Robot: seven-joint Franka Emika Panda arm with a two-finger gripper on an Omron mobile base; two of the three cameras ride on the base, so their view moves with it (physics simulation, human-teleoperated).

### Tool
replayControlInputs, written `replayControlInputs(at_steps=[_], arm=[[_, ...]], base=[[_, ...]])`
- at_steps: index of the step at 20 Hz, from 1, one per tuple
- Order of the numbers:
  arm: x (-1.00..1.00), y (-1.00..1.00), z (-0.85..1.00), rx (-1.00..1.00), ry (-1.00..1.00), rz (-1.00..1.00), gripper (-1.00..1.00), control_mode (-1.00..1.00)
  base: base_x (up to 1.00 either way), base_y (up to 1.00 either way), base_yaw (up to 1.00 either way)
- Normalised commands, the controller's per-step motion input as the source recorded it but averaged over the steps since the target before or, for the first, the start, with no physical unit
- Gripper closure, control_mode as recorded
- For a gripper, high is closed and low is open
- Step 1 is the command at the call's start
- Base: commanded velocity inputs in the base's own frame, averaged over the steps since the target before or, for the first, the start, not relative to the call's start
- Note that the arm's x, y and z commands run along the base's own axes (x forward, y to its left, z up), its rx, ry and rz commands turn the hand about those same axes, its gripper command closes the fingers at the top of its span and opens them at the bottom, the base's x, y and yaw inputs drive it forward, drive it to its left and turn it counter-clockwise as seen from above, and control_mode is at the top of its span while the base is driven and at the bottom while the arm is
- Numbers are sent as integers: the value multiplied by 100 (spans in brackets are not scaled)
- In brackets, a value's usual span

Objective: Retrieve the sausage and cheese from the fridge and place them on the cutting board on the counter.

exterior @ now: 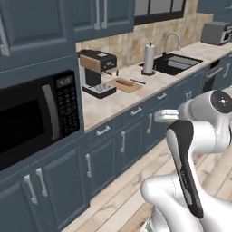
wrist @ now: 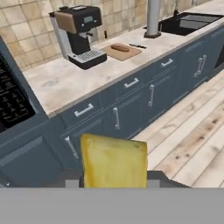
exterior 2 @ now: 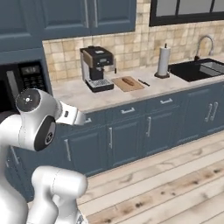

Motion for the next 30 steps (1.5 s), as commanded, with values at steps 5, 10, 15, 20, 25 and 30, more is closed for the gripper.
replayControlInputs(at_steps=[5,10,15,20,25,30], arm=[[0,0,0,0,0,0,100,100],[0,0,0,0,0,0,100,100],[0,0,0,0,0,0,100,100],[0,0,0,0,0,0,100,100],[0,0,0,0,0,0,100,100],[0,0,0,0,0,0,100,100]], base=[[96,-76,-23],[86,-96,4],[100,-58,23],[100,-21,38],[90,-12,51],[21,-53,49]])
